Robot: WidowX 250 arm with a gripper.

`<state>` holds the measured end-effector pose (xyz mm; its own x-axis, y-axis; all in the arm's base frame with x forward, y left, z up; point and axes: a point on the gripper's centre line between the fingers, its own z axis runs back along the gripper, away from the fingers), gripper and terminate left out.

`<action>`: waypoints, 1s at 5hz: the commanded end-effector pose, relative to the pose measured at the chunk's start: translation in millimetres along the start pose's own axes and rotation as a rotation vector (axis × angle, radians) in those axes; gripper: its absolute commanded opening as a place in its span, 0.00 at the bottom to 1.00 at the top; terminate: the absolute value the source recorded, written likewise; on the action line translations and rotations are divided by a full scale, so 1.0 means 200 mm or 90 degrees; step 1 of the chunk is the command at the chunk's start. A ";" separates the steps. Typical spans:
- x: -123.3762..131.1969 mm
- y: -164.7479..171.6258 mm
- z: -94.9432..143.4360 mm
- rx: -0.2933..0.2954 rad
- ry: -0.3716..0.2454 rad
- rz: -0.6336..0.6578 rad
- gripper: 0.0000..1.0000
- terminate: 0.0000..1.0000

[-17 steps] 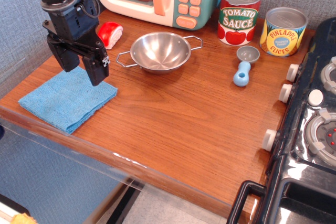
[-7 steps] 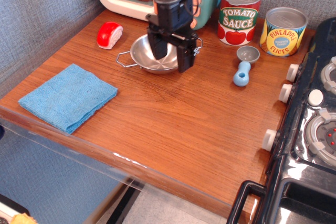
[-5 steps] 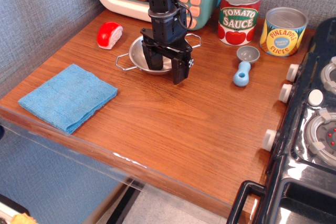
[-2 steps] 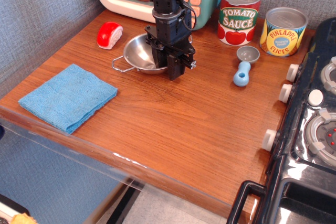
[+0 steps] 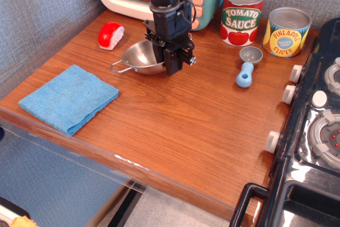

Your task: Place the silver pot on the blue rag.

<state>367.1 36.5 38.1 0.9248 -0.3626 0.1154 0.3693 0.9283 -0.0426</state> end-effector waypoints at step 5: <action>-0.66 0.17 0.43 0.058 -0.038 0.171 0.00 0.00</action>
<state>251.4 122.8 88.7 0.9891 -0.0916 0.1157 0.0951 0.9952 -0.0249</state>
